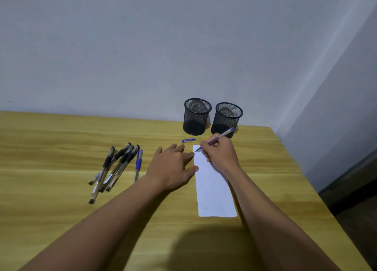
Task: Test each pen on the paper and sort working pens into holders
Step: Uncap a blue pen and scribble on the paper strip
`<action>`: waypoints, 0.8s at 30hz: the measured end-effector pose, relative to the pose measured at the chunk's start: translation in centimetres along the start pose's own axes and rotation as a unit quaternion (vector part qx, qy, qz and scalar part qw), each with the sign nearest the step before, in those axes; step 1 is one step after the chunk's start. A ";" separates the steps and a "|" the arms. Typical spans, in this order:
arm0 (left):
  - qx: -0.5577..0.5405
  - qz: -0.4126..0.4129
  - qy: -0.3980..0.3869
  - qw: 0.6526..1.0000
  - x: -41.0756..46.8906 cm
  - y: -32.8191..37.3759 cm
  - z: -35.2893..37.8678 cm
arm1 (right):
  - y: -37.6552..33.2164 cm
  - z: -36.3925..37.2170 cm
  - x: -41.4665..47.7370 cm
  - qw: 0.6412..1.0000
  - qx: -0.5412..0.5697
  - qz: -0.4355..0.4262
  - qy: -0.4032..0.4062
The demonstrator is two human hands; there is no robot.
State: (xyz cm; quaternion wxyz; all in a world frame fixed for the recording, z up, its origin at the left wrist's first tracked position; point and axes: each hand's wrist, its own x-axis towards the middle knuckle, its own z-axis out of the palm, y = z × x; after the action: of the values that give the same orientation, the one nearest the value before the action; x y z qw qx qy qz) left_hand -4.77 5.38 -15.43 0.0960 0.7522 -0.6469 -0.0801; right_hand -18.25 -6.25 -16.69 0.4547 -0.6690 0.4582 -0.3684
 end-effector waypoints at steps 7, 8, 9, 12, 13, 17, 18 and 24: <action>0.001 0.007 -0.003 1.000 0.1 -0.2 -0.1 | 0.1 0.1 0.0 1.000 0.001 -0.010 0.006; 0.003 0.007 -0.005 1.000 0.1 -0.1 -0.2 | 0.1 0.1 -0.1 1.000 0.004 -0.007 0.000; 0.003 0.007 -0.008 1.000 0.1 -0.1 -0.3 | 0.1 0.1 -0.1 1.000 0.009 -0.004 -0.006; 0.002 0.003 -0.012 1.000 0.1 0.2 -0.6 | 0.2 -0.1 -0.3 1.000 0.015 -0.002 -0.006; 0.003 0.002 -0.013 1.000 0.0 0.3 -0.7 | 0.1 -0.1 -0.4 1.000 0.012 -0.005 0.000; 0.004 0.002 -0.020 1.000 -0.1 0.5 -1.2 | 0.4 -0.2 -0.3 1.000 0.009 -0.010 0.010; 0.003 0.001 -0.023 1.000 -0.1 0.5 -1.2 | 0.5 -0.2 -0.3 1.000 0.012 -0.009 0.007; 0.006 -0.002 -0.029 1.000 0.0 0.5 -1.3 | 0.5 -0.3 -0.3 1.000 0.002 -0.015 0.017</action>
State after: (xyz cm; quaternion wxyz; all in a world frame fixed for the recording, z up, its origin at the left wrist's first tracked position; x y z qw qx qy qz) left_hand -4.96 5.31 -14.05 0.0725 0.7514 -0.6484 -0.0986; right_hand -18.80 -6.10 -17.12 0.4426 -0.6689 0.4550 -0.3869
